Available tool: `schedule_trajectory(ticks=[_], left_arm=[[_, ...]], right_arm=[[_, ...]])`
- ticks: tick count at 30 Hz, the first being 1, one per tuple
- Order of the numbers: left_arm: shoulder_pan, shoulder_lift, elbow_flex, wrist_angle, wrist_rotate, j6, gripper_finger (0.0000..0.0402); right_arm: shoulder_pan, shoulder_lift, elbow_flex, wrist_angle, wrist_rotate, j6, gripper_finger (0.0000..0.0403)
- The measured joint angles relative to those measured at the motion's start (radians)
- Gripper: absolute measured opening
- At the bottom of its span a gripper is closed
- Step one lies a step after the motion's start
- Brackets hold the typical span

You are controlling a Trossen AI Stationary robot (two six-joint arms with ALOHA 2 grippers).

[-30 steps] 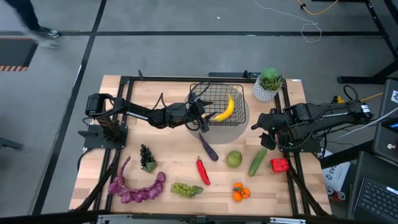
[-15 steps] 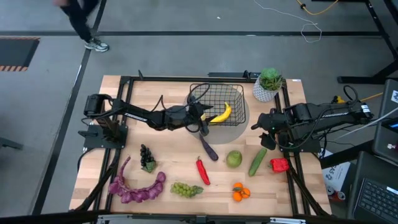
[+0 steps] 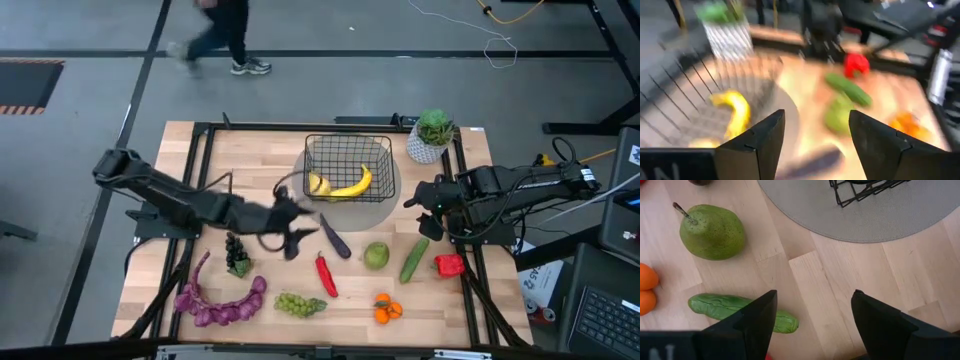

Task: Build produce basket
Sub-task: Put the black grapes into the black wire basket

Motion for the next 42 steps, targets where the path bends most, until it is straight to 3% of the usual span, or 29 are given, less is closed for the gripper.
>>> schedule_trajectory(ticks=[7,12,19,25,29,42], left_arm=[[-0.166,-0.005,0.000,-0.402,0.065,-0.428,0.0215],[-0.242,-0.005,-0.001,-0.563,0.077,-0.767,0.0215],[-0.295,-0.005,-0.001,-0.723,0.188,-1.162,0.0215],[-0.297,-0.005,-0.001,-0.974,0.307,-1.515,0.0215],[-0.297,-0.005,-0.001,-1.058,0.361,-1.620,0.0215],[-0.292,0.037,-0.001,-1.058,0.371,-1.676,0.0215]], right_arm=[[0.000,0.000,0.000,-0.002,0.000,-0.001,0.0255],[0.000,0.000,0.000,-0.001,0.000,0.000,0.0255],[0.000,0.000,0.000,0.000,0.000,0.003,0.0255],[0.000,0.000,0.000,0.000,0.000,0.004,0.0255],[0.000,0.000,0.000,0.000,0.000,0.005,0.0255],[0.000,0.000,0.000,0.000,0.000,0.005,0.0255]])
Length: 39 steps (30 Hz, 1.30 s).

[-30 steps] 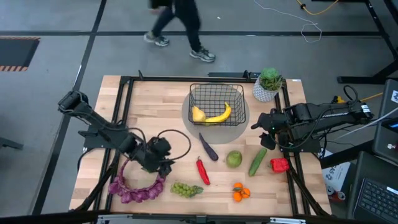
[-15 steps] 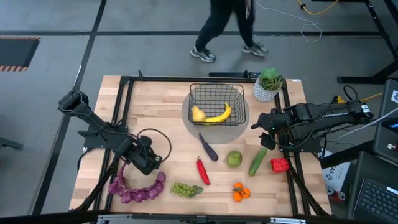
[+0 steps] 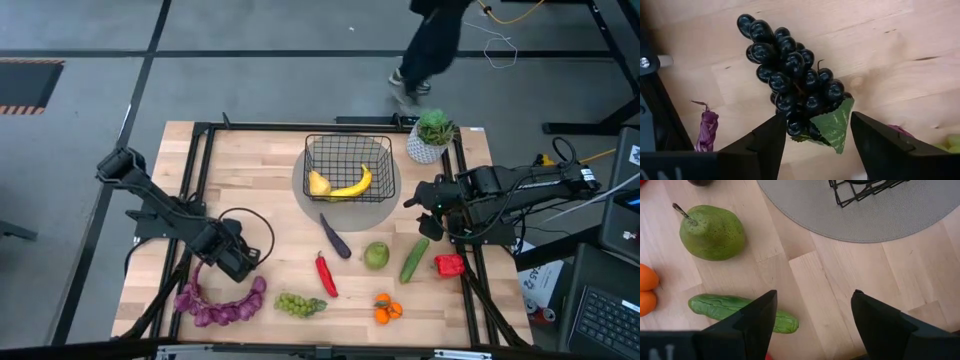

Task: Build produce basket
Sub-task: Put the black grapes into the black wire basket

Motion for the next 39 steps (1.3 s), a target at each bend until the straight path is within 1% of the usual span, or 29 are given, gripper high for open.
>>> schedule_trajectory(ticks=[3,10,15,22,24,39], left_arm=[[0.000,0.017,0.000,0.002,0.004,0.000,0.0215],[0.000,0.080,0.000,0.021,0.080,-0.053,0.0215],[0.000,0.106,0.000,0.068,0.075,-0.048,0.0215],[0.000,0.145,0.000,0.061,0.078,-0.072,0.0215],[0.000,0.159,0.000,0.061,0.094,-0.080,0.0215],[-0.001,0.260,0.002,0.062,0.107,-0.073,0.0215]], right_arm=[[0.000,0.000,0.000,0.000,0.000,0.000,0.0255],[0.000,0.000,0.000,0.000,0.000,0.000,0.0255],[0.000,0.000,0.000,0.000,0.000,0.000,0.0255],[0.000,0.000,0.000,0.000,0.000,0.000,0.0255],[0.000,0.000,0.000,0.000,0.000,0.000,0.0255],[0.000,0.000,0.000,0.000,0.000,0.000,0.0255]])
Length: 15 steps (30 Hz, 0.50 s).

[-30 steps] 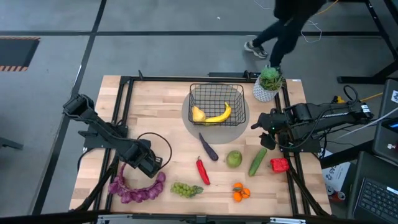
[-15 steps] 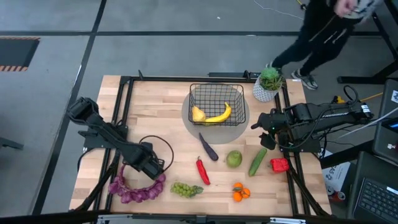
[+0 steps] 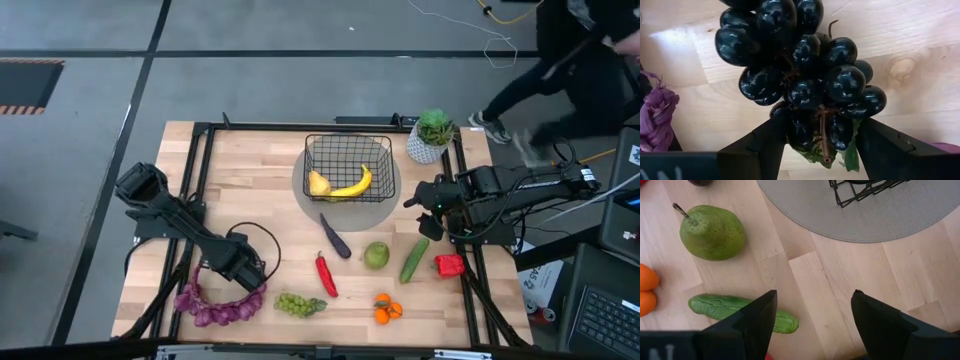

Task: Build produce basket
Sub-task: Put the black grapes into the black wire basket

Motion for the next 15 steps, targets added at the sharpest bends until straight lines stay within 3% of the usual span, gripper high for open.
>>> schedule_trajectory(ticks=[11,15], left_arm=[[0.000,0.002,0.000,-0.004,-0.016,0.002,0.0215],[0.000,0.002,-0.001,-0.019,-0.093,-0.024,0.0215]], right_arm=[[0.000,0.000,0.000,0.000,0.030,-0.002,0.0255],[0.000,0.000,0.000,0.000,0.028,-0.002,0.0255]])
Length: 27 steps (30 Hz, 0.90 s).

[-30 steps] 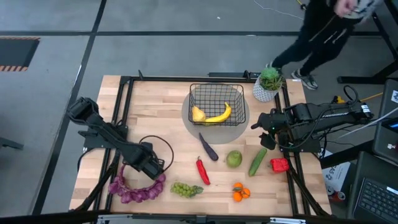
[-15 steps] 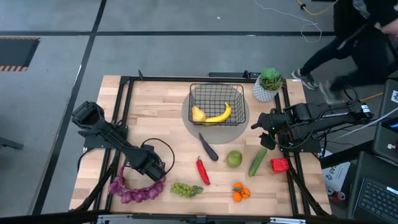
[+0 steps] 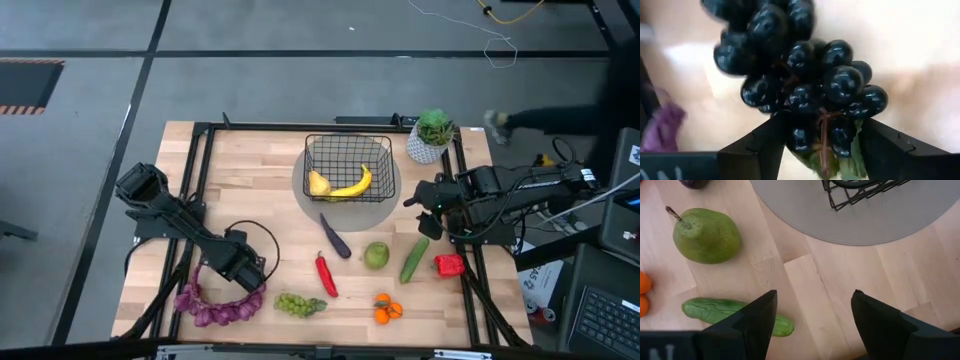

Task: Build produce basket
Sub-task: Put the black grapes into the black wire basket

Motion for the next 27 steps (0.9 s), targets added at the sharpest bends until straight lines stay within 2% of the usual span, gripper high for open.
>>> schedule_trajectory(ticks=[6,16,21,27], left_arm=[[0.001,0.001,-0.017,-0.003,-0.131,-0.003,0.0215],[0.001,0.000,-0.050,0.018,-0.149,0.002,0.0211],[0.001,0.000,-0.051,0.060,-0.151,0.050,0.0174],[0.013,0.000,-0.051,0.063,-0.160,0.031,0.0097]], right_arm=[[0.000,0.000,0.000,-0.001,-0.003,0.001,0.0255],[0.000,0.000,0.000,-0.001,-0.003,0.001,0.0255],[0.000,0.000,0.000,-0.001,-0.003,0.002,0.0255],[0.000,0.000,0.000,-0.001,-0.003,0.002,0.0255]])
